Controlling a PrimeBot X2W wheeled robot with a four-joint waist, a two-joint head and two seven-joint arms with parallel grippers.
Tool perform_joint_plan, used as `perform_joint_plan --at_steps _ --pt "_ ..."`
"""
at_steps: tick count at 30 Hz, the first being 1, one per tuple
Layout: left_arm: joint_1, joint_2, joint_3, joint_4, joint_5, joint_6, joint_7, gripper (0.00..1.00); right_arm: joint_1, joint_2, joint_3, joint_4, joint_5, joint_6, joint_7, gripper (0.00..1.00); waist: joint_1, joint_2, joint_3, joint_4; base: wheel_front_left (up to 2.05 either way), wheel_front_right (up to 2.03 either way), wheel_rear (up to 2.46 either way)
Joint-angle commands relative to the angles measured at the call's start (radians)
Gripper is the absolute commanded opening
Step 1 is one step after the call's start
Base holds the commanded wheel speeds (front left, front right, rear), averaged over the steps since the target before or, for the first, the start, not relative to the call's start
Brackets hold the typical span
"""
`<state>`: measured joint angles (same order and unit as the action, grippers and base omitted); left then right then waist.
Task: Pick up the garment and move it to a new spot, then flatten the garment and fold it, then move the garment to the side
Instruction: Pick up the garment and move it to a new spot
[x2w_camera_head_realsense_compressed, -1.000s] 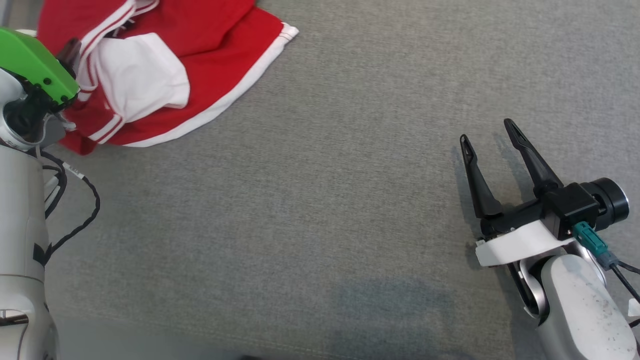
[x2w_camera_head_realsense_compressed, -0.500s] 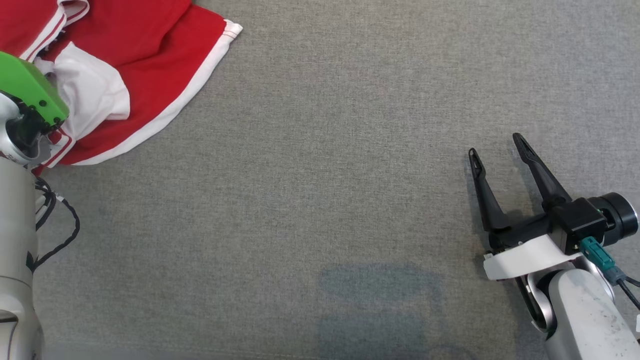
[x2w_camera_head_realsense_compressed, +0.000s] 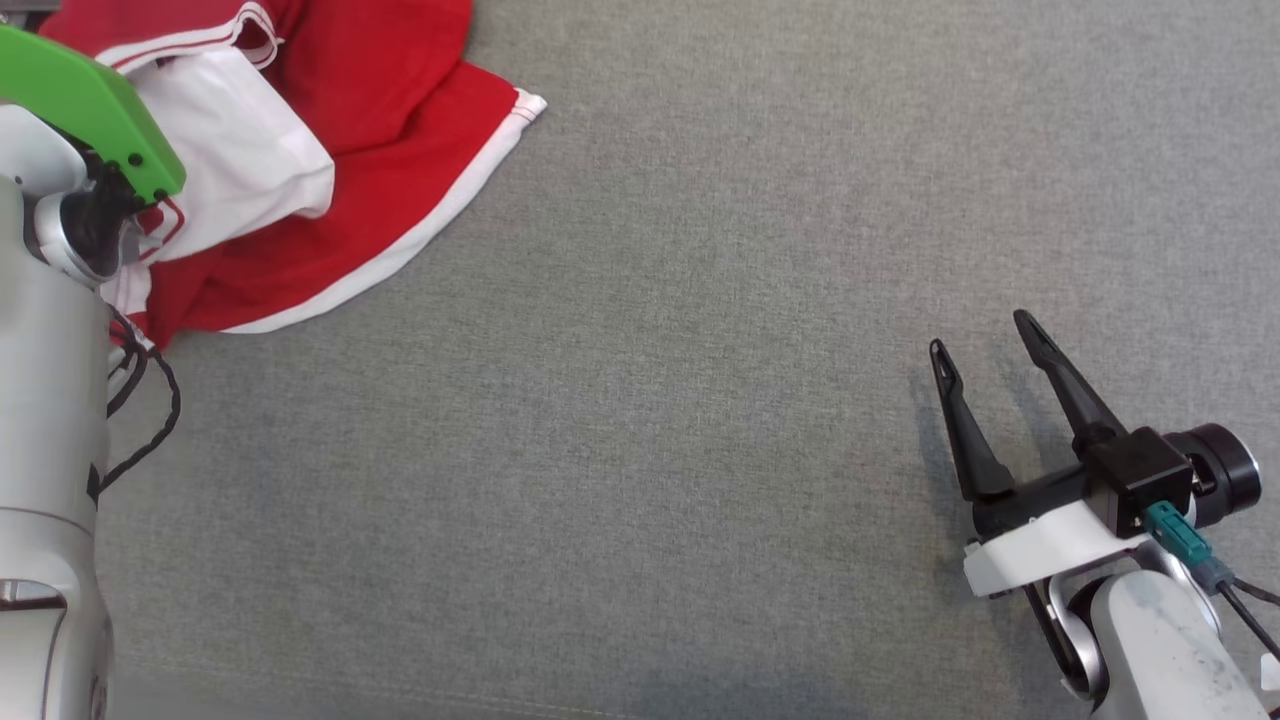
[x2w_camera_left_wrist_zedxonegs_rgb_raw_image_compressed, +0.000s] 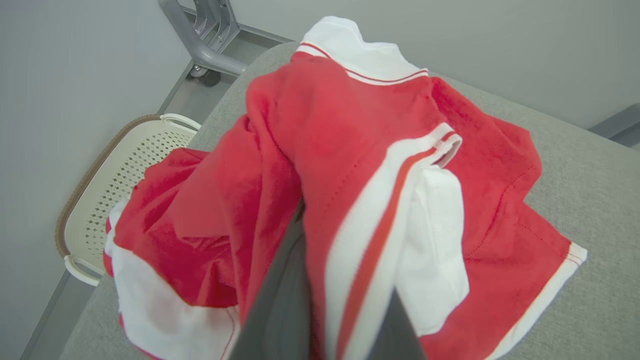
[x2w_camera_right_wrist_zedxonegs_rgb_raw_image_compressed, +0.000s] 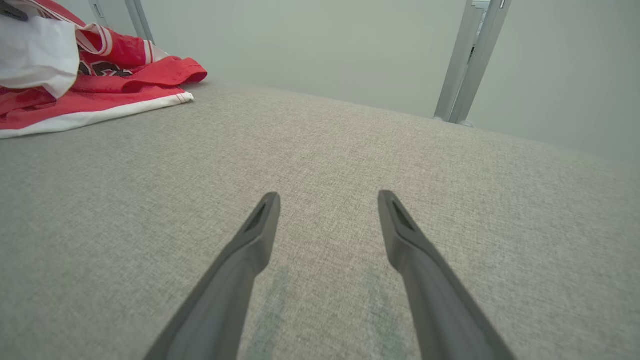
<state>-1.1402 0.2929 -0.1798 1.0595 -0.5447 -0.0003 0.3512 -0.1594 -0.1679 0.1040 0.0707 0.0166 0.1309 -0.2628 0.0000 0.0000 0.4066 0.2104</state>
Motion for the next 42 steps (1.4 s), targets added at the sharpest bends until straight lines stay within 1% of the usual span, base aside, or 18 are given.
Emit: perform_joint_plan --at_steps 1,3,6,7,12,19,25,30,33,34,38,42 --pt "-0.019 -0.003 0.0 -0.007 0.002 -0.005 -0.014 0.0 0.016 0.002 -0.001 0.004 0.008 0.0 -0.004 1.0 0.0 0.0 -0.042 0.016 0.0 0.0 0.0" --pt "-0.025 -0.013 0.01 -0.014 -0.01 -0.004 -0.044 0.0 0.026 0.008 -0.002 0.007 0.01 0.0 -0.004 1.0 0.0 0.0 -0.066 0.019 0.0 0.0 0.0" --pt "-0.026 -0.012 -0.005 -0.026 0.012 0.005 -0.094 0.0 0.045 0.016 -0.002 0.015 0.016 0.0 -0.004 1.0 0.0 0.0 -0.104 0.022 0.0 0.0 0.0" --pt "-0.028 -0.015 -0.009 -0.032 0.015 0.003 -0.108 0.0 0.05 0.019 -0.003 0.016 0.018 0.0 -0.003 1.0 0.0 0.0 -0.114 0.021 0.0 0.0 0.0" --pt "-0.028 -0.052 -0.035 -0.058 0.019 -0.025 -0.143 0.0 0.084 0.035 -0.01 0.023 0.026 0.0 -0.003 1.0 0.0 0.0 -0.176 0.019 0.0 0.0 0.0" --pt "-0.041 -0.102 -0.073 -0.127 0.023 -0.057 -0.154 0.0 0.113 0.053 -0.02 0.018 0.034 0.0 -0.003 1.0 0.0 0.0 -0.221 -0.006 0.0 0.0 0.0" --pt "-0.032 -0.149 -0.109 -0.217 0.018 -0.081 -0.144 0.0 0.128 0.068 -0.032 0.012 0.038 0.0 -0.004 1.0 0.0 0.0 -0.235 -0.042 0.0 0.0 0.0" --pt "-0.003 -0.199 -0.165 -0.322 0.016 -0.099 -0.122 0.0 0.133 0.076 -0.052 0.004 0.04 0.0 -0.003 1.0 0.0 0.0 -0.24 -0.08 0.0 0.0 0.0" --pt "0.026 -0.219 -0.206 -0.397 -0.001 -0.106 -0.1 0.0 0.13 0.083 -0.062 -0.002 0.04 0.0 -0.003 1.0 0.0 0.0 -0.243 -0.107 0.0 0.0 0.0" --pt "0.026 -0.219 -0.206 -0.397 -0.001 -0.106 -0.1 0.0 0.13 0.083 -0.062 -0.002 0.04 0.0 -0.003 1.0 0.0 0.0 -0.243 -0.107 0.0 0.0 0.0" --pt "0.078 -0.236 -0.283 -0.5 -0.02 -0.112 -0.063 0.0 0.119 0.091 -0.07 -0.005 0.043 0.0 -0.003 1.0 0.0 0.0 -0.25 -0.149 0.0 0.0 0.0" --pt "0.14 -0.241 -0.377 -0.606 -0.066 -0.098 -0.034 0.0 0.122 0.101 -0.079 -0.006 0.047 0.0 -0.003 1.0 0.0 0.0 -0.257 -0.194 0.0 0.0 0.0"
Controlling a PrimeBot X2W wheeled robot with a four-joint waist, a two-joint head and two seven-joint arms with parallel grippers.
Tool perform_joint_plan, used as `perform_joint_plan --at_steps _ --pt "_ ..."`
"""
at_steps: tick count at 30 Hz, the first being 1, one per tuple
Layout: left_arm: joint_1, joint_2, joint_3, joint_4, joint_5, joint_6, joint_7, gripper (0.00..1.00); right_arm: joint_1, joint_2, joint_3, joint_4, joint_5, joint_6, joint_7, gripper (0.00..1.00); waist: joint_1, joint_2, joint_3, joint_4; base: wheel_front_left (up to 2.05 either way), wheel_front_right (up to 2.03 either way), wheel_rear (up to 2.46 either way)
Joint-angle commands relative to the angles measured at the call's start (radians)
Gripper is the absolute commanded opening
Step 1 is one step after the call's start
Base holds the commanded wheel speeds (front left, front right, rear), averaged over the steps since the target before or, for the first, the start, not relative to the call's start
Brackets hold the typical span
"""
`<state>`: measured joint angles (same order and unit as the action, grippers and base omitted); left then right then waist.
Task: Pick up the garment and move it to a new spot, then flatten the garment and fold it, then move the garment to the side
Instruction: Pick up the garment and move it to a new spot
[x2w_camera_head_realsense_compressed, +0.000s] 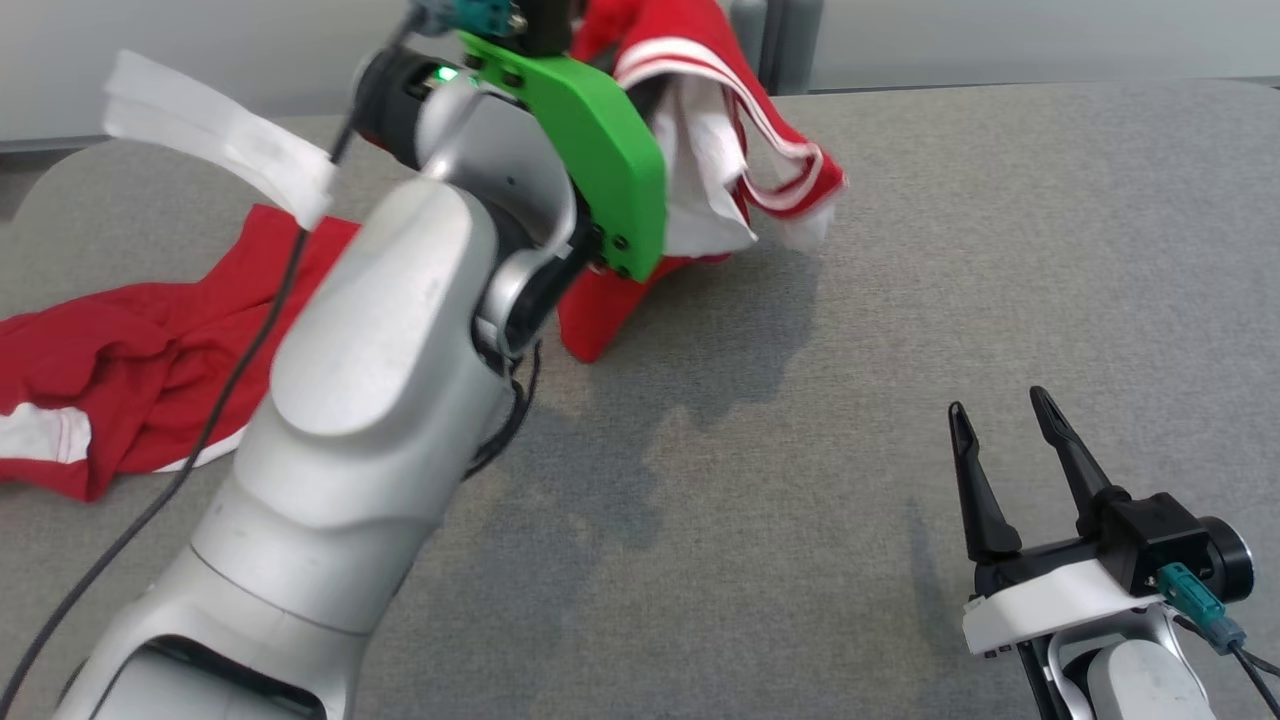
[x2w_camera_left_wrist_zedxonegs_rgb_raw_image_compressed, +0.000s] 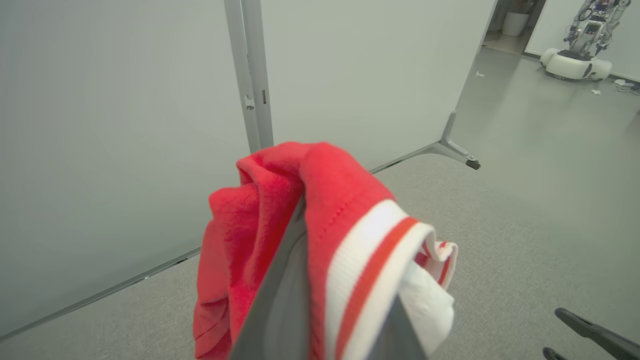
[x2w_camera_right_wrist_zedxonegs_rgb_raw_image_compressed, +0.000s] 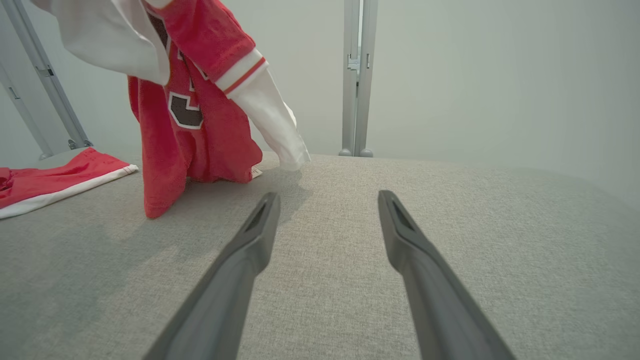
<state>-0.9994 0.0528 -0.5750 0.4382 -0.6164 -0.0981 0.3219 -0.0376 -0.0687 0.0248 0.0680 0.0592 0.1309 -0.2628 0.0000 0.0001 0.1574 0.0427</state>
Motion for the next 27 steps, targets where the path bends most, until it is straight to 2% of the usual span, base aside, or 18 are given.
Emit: perform_joint_plan --at_steps 1,5,12,19,27 --pt "0.01 -0.002 -0.014 -0.018 -0.005 0.008 0.0 0.0 0.002 0.004 -0.002 -0.003 0.007 0.0 -0.004 1.0 0.0 -0.0001 -0.007 -0.037 0.0 0.0 0.0" --pt "0.075 0.0 -0.152 -0.169 -0.074 0.064 0.009 0.0 0.01 0.009 -0.005 0.0 0.011 0.0 -0.004 1.0 0.0 -0.0001 -0.006 -0.089 0.0 0.0 0.0" --pt "0.222 0.008 -0.261 -0.265 -0.096 0.122 0.012 0.0 0.043 0.014 -0.03 -0.003 0.01 0.0 -0.003 1.0 0.0 -0.0001 -0.002 -0.136 0.0 0.0 0.0" --pt "0.418 0.118 -0.27 -0.233 -0.109 0.165 -0.021 0.0 0.082 0.016 -0.037 0.005 0.012 0.0 -0.003 1.0 0.0 -0.0001 -0.005 -0.159 0.0 0.0 0.0" --pt "0.619 0.244 -0.237 -0.226 -0.149 0.207 -0.072 0.0 0.102 0.017 -0.047 0.001 0.007 0.0 -0.003 1.0 0.0 -0.0001 -0.016 -0.147 0.0 0.0 0.0"
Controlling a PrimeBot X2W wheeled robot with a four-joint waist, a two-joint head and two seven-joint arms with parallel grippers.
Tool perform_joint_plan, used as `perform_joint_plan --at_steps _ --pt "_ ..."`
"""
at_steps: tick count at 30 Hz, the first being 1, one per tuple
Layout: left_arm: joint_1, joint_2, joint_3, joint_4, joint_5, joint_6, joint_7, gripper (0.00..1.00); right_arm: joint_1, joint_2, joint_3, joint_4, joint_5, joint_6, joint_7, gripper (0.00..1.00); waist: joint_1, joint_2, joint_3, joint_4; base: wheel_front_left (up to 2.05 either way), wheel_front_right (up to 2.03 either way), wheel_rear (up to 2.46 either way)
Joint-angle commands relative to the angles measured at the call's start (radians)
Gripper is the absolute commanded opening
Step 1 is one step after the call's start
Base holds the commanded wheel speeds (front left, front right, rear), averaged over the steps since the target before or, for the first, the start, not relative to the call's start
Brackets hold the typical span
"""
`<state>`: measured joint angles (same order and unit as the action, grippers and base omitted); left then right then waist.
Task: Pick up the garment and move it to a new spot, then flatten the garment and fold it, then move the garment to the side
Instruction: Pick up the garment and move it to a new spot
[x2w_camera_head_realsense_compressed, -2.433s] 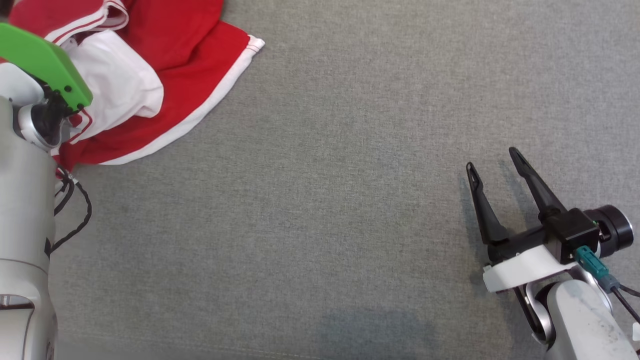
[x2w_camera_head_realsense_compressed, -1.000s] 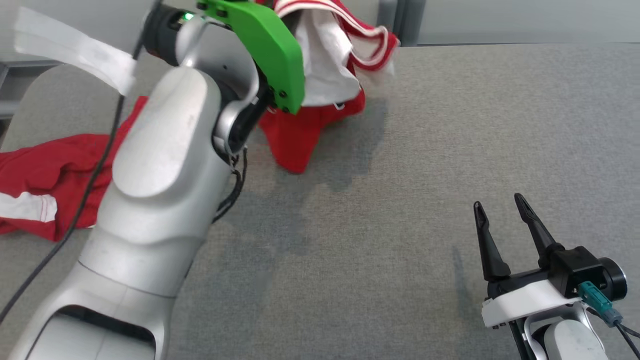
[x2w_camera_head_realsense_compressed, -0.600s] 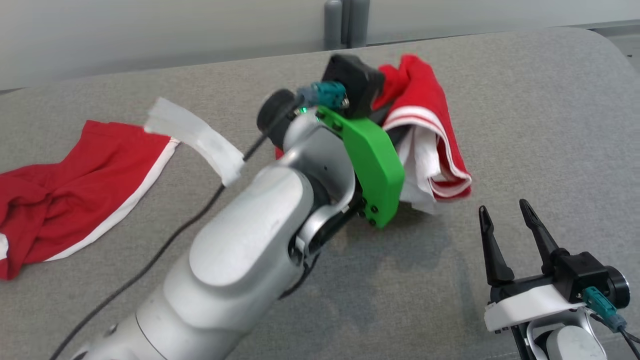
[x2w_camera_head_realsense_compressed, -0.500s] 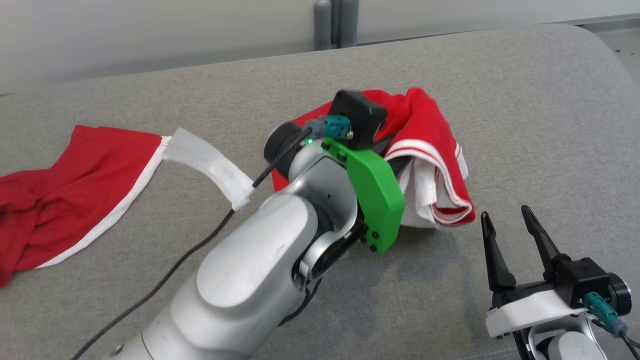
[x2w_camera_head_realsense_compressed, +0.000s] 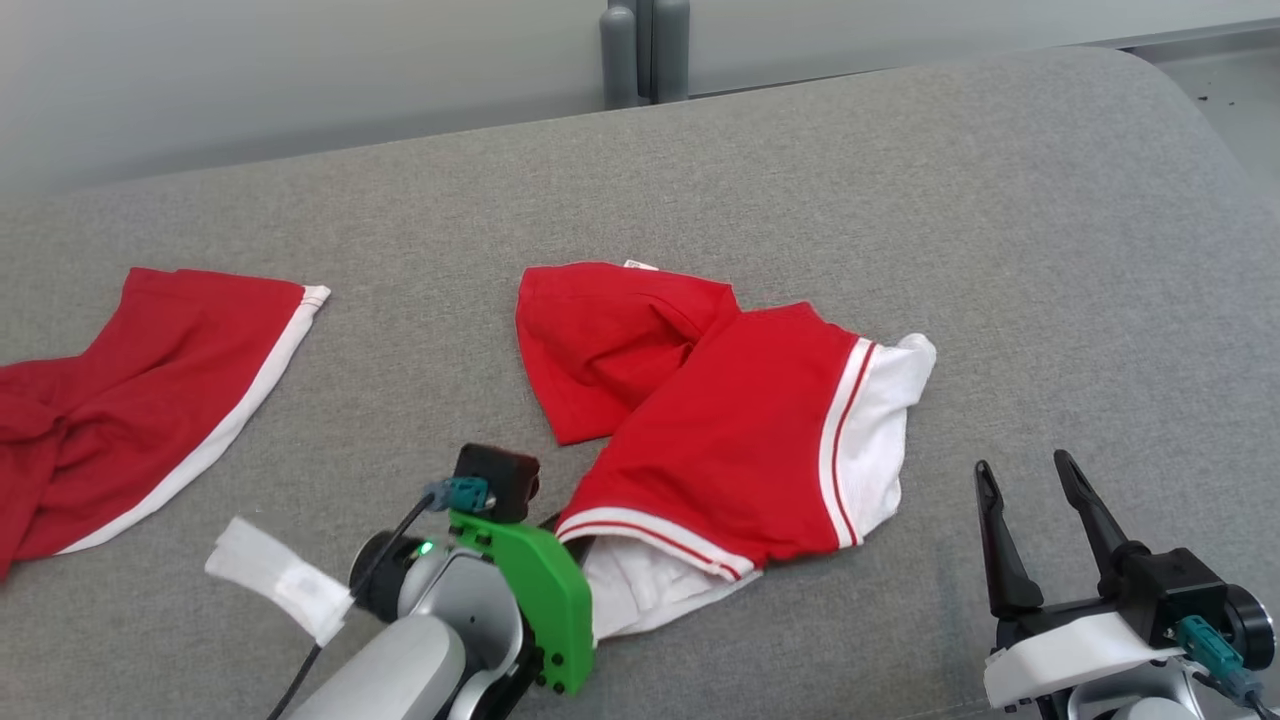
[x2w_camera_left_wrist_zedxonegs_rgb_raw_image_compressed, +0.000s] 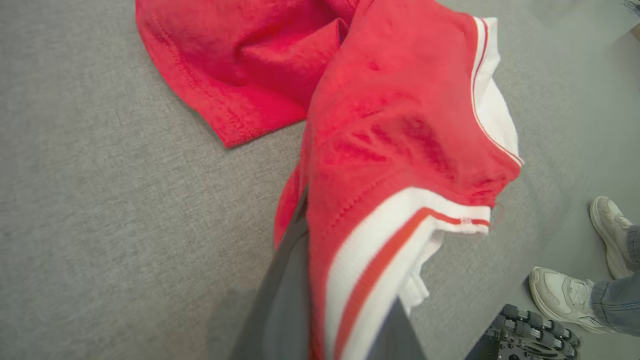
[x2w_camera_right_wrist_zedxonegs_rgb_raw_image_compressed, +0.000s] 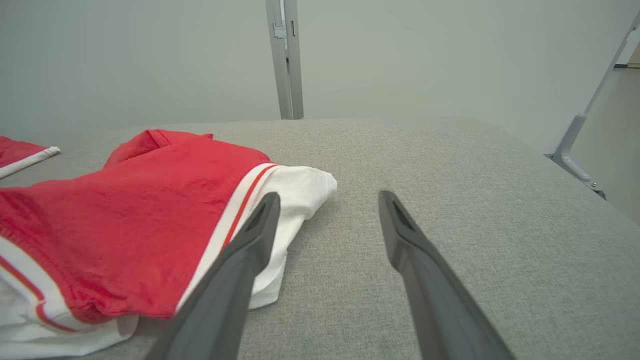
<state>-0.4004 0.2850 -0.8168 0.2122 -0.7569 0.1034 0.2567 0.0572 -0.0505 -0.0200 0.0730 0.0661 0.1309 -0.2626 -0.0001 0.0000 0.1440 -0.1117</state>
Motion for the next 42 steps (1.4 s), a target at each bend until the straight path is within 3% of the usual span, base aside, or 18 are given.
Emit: perform_joint_plan --at_steps 1,10,11,16,17,18,24,25,26,27,32,37,42 --pt "0.037 0.021 0.008 0.0 -0.011 0.011 -0.013 0.0 0.01 -0.001 -0.005 -0.005 -0.003 0.0 -0.004 1.0 0.0001 0.0 -0.005 0.012 0.0 0.0 0.0" --pt "0.093 0.023 0.031 0.008 -0.039 0.038 -0.044 0.0 0.006 -0.001 -0.015 -0.009 -0.014 0.0 -0.004 1.0 0.0001 0.0 -0.017 0.06 0.0 0.0 0.0" --pt "0.093 0.025 0.034 0.015 -0.037 0.041 -0.046 0.05 0.004 -0.001 -0.015 -0.009 -0.014 0.0 -0.004 1.0 0.0001 0.0 -0.018 0.064 0.0 0.0 0.0" --pt "0.105 0.053 0.082 0.052 -0.059 0.066 -0.071 0.05 0.01 -0.001 -0.012 -0.01 -0.013 0.0 -0.004 1.0 0.0001 0.0 -0.024 0.076 0.0 0.0 0.0" --pt "0.106 0.059 0.092 0.059 -0.063 0.068 -0.076 0.11 0.012 -0.001 -0.012 -0.01 -0.013 0.0 -0.004 1.0 0.0001 0.0 -0.025 0.077 0.0 0.0 0.0" --pt "0.105 0.068 0.101 0.069 -0.067 0.072 -0.081 0.24 0.013 -0.001 -0.013 -0.01 -0.012 0.0 -0.004 1.0 0.0001 0.0 -0.025 0.077 0.0 0.0 0.0" --pt "0.103 0.1 0.165 0.13 -0.091 0.097 -0.123 0.11 0.013 -0.001 -0.01 -0.007 -0.008 0.0 -0.004 1.0 0.0001 0.0 -0.023 0.076 0.0 0.0 0.0" --pt "0.103 0.1 0.172 0.138 -0.094 0.097 -0.13 0.22 0.012 -0.001 -0.01 -0.006 -0.008 0.0 -0.004 1.0 0.0001 0.0 -0.022 0.076 0.0 0.0 0.0" --pt "0.102 0.098 0.179 0.144 -0.099 0.097 -0.137 0.65 0.011 -0.001 -0.009 -0.005 -0.007 0.0 -0.004 1.0 0.0001 0.0 -0.022 0.075 0.0 0.0 0.0" --pt "0.103 0.094 0.184 0.148 -0.103 0.094 -0.144 1.0 0.01 -0.001 -0.009 -0.005 -0.006 0.0 -0.004 1.0 0.0001 0.0 -0.021 0.075 0.0 0.0 0.0" --pt "0.122 0.094 0.196 0.143 -0.127 0.081 -0.152 1.0 0.014 -0.001 -0.015 -0.006 -0.007 0.0 -0.004 1.0 0.0001 0.0 -0.021 0.074 0.0 0.0 0.0" --pt "0.164 0.13 0.24 0.07 -0.152 0.11 -0.177 1.0 0.023 -0.001 -0.023 -0.012 -0.008 0.0 -0.004 1.0 0.0001 0.0 -0.024 0.081 0.0 0.0 0.0" --pt "0.245 0.177 0.246 -0.096 -0.157 0.142 -0.164 1.0 0.029 -0.001 -0.03 -0.016 -0.008 0.0 -0.004 1.0 0.0001 0.0 -0.023 0.091 0.0 0.0 0.0"
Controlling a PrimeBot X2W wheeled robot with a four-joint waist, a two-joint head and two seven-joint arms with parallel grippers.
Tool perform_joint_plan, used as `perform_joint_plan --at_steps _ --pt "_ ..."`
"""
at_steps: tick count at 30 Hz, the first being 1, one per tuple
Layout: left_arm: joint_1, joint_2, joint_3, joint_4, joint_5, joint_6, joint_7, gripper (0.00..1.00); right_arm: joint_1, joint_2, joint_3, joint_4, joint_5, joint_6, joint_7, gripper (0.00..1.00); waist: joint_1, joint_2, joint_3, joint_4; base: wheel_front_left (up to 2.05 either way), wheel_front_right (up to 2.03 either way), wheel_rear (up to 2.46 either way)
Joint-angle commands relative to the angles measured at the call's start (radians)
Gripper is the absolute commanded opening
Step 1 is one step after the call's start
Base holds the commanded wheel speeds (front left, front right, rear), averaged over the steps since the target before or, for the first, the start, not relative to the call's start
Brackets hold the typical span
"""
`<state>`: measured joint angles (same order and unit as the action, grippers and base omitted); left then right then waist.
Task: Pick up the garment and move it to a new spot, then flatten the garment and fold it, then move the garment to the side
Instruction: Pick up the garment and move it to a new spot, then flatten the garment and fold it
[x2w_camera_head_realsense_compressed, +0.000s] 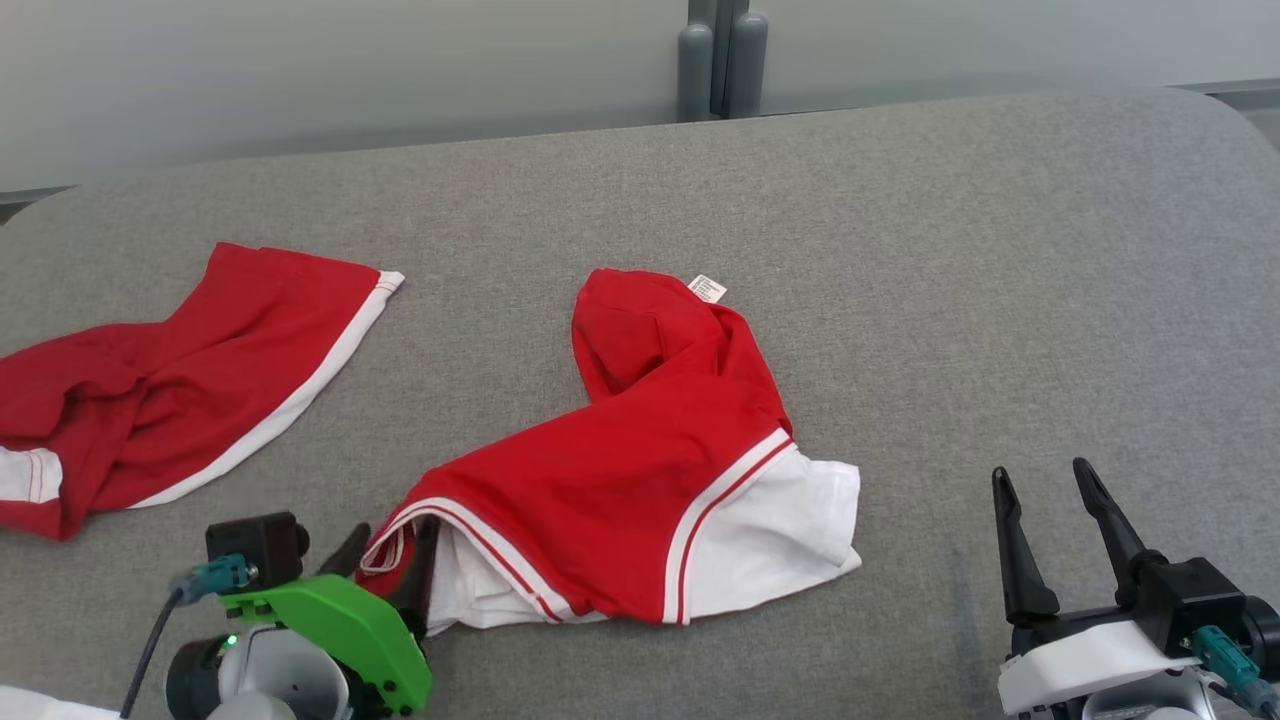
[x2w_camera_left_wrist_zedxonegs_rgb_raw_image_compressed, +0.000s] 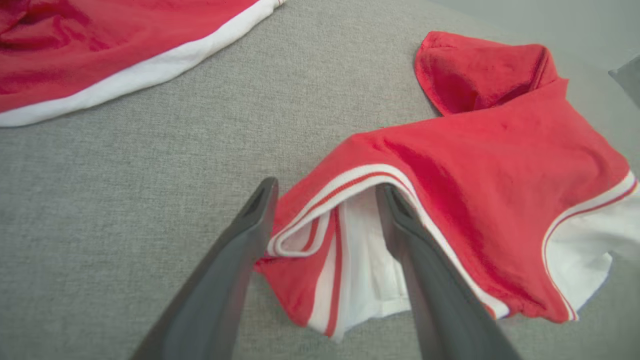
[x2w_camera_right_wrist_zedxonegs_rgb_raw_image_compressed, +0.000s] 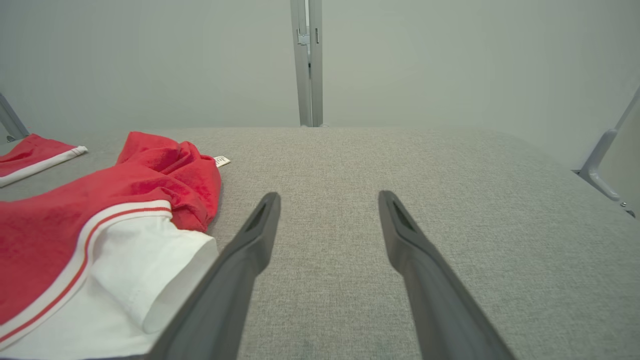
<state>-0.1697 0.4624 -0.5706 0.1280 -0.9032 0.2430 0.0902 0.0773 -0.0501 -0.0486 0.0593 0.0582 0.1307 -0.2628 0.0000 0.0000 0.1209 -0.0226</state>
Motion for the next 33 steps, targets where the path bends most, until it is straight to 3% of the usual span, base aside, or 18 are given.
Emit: perform_joint_plan --at_steps 1,5,10,23,24,25,26,33 --pt "0.035 0.005 0.002 -0.055 -0.021 0.008 0.007 1.0 0.009 -0.002 -0.002 -0.003 -0.001 0.0 -0.003 1.0 0.0 0.0 0.002 0.004 0.0 0.0 0.0" --pt "0.11 0.018 0.017 -0.167 -0.053 0.045 0.021 1.0 0.001 -0.001 0.0 -0.004 0.001 0.0 -0.003 1.0 0.0 0.0 0.009 0.014 0.0 0.0 0.0" --pt "0.147 0.006 0.037 -0.149 -0.094 0.052 0.026 1.0 -0.012 -0.002 0.007 0.001 0.002 0.0 -0.004 1.0 0.0 0.0 0.015 0.019 0.0 0.0 0.0" --pt "0.129 -0.076 0.043 0.04 -0.176 -0.015 0.014 1.0 -0.016 -0.006 0.013 0.005 -0.005 0.0 -0.003 1.0 0.0 0.0 0.013 0.0 0.0 0.0 0.0" --pt "0.124 -0.091 0.048 0.053 -0.191 -0.026 0.01 0.92 -0.017 -0.006 0.014 0.005 -0.006 0.0 -0.003 1.0 0.0 0.0 0.014 -0.001 0.0 0.0 0.0" --pt "0.118 -0.099 0.051 0.064 -0.196 -0.039 0.001 0.33 -0.018 -0.007 0.013 0.006 -0.006 0.0 -0.003 1.0 0.0 0.0 0.013 -0.003 0.0 0.0 0.0" --pt "0.108 -0.107 0.065 0.075 -0.202 -0.048 -0.018 0.0 -0.019 -0.007 0.013 0.006 -0.007 0.0 -0.003 1.0 0.0 0.0 0.013 -0.004 0.0 0.0 0.0" --pt "0.037 -0.118 0.114 0.049 -0.245 -0.129 -0.047 0.0 -0.014 -0.006 0.01 0.006 -0.009 0.0 -0.003 1.0 0.0 0.0 0.007 -0.008 0.0 0.0 0.0"
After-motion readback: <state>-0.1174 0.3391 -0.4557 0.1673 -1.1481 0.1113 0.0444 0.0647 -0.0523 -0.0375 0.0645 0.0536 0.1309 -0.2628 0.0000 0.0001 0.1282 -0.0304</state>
